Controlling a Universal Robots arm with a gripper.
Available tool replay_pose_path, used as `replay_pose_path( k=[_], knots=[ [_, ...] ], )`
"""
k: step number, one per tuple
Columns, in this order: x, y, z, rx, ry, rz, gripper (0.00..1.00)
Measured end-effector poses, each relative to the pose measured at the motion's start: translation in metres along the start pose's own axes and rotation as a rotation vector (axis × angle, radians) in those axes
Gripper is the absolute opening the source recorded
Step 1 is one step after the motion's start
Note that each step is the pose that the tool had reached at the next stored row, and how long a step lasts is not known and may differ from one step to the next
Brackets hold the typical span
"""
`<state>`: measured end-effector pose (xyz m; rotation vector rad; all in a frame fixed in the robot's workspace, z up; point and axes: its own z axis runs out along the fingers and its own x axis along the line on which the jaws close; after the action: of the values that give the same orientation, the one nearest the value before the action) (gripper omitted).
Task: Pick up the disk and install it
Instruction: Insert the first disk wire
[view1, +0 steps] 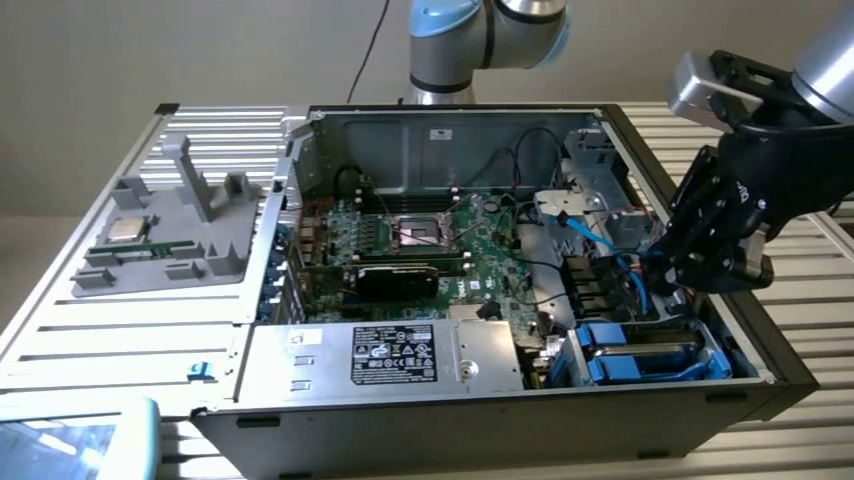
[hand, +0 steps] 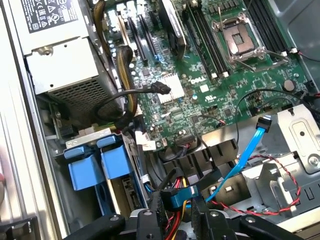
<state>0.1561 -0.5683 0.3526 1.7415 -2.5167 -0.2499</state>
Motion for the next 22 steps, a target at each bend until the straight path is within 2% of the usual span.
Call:
replay_pose_path(
  k=[1, 2, 11, 13, 16, 22],
  knots=[
    [0.0, 0.0, -0.0001, 0.0062, 0.0028, 0.001, 0.35],
    [-0.0001, 0.0, -0.0002, 0.0097, 0.0054, 0.002, 0.35],
    [0.0002, 0.0007, 0.0, 0.0174, 0.0065, 0.042, 0.35],
    [0.0002, 0.0008, -0.0001, 0.022, 0.0106, 0.049, 0.35],
    [0.0003, 0.0008, -0.0001, 0.0349, 0.0198, 0.057, 0.35],
    [0.0004, 0.0011, 0.0, 0.0448, 0.0274, 0.082, 0.35]
  ],
)
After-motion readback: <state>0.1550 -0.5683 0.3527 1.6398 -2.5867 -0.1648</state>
